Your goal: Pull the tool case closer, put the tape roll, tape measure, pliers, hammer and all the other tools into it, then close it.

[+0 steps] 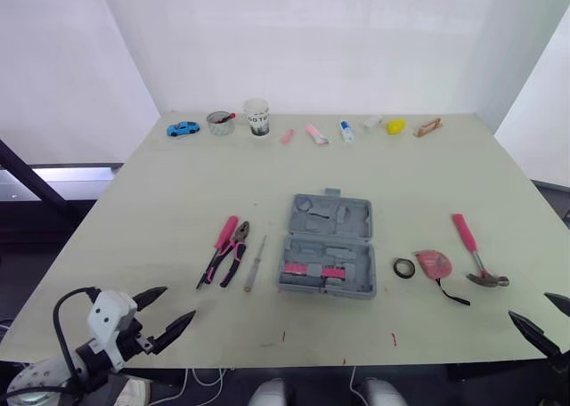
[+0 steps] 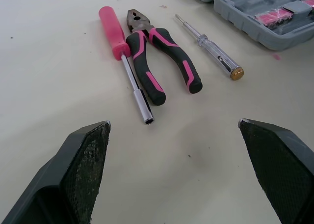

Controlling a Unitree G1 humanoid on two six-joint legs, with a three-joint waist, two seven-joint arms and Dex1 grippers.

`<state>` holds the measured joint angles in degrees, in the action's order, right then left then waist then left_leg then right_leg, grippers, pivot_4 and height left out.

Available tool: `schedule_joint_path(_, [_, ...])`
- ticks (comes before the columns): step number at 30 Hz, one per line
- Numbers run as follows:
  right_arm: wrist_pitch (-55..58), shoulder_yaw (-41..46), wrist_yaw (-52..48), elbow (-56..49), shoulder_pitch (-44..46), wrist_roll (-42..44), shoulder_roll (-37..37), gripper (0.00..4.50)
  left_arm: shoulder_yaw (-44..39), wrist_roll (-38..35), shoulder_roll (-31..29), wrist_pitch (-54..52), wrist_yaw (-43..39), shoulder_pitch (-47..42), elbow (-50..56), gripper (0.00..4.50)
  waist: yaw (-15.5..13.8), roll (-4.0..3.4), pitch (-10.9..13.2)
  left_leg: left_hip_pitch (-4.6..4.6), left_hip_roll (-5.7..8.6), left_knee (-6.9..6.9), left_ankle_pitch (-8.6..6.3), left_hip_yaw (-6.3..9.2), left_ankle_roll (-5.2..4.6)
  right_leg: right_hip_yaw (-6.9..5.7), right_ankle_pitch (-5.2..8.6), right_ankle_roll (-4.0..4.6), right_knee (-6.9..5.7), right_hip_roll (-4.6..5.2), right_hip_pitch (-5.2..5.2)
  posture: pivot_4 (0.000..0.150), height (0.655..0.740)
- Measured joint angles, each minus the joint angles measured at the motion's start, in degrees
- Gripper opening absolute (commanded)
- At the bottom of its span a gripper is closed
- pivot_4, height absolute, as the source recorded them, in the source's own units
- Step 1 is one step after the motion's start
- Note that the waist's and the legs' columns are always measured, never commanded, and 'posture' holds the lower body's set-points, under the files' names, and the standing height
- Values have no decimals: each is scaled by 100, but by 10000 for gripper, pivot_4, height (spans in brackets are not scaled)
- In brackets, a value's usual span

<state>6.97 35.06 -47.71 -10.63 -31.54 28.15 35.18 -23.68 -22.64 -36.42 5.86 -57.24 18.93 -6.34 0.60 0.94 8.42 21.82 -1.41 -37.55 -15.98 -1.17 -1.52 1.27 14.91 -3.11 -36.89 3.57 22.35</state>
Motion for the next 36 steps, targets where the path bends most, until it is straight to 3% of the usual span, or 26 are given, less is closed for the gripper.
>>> schedule_joint_path(8, [426,-40,327,-648,20,14,-4,44577,4,37,0,-5,11,-136,-111,45000,0,6,-4,0,-1,0,0,1,0,0,-4,-8,-3,-2,0,1500,7400])
schedule_joint_path(21, [419,-39,117,-425,24,30,-6,44577,29,-25,-92,-314,-151,-143,-94,45000,1,8,-5,-1,-1,0,0,1,0,-1,-5,-8,-3,-2,0,1500,7400])
schedule_joint_path(27, [1112,-140,310,-655,318,213,111,44577,208,3,-317,-523,-186,-524,-87,45000,-1,7,-5,0,-1,-16,0,3,0,-1,-5,-7,-16,-2,0,1500,7400])
schedule_joint_path(36, [1539,-810,356,-386,1500,286,176,44577,755,-359,-642,-2027,-265,-2284,134,45000,3,15,8,5,7,-85,0,9,-1,-2,-6,-10,-83,-10,0,1500,7400])
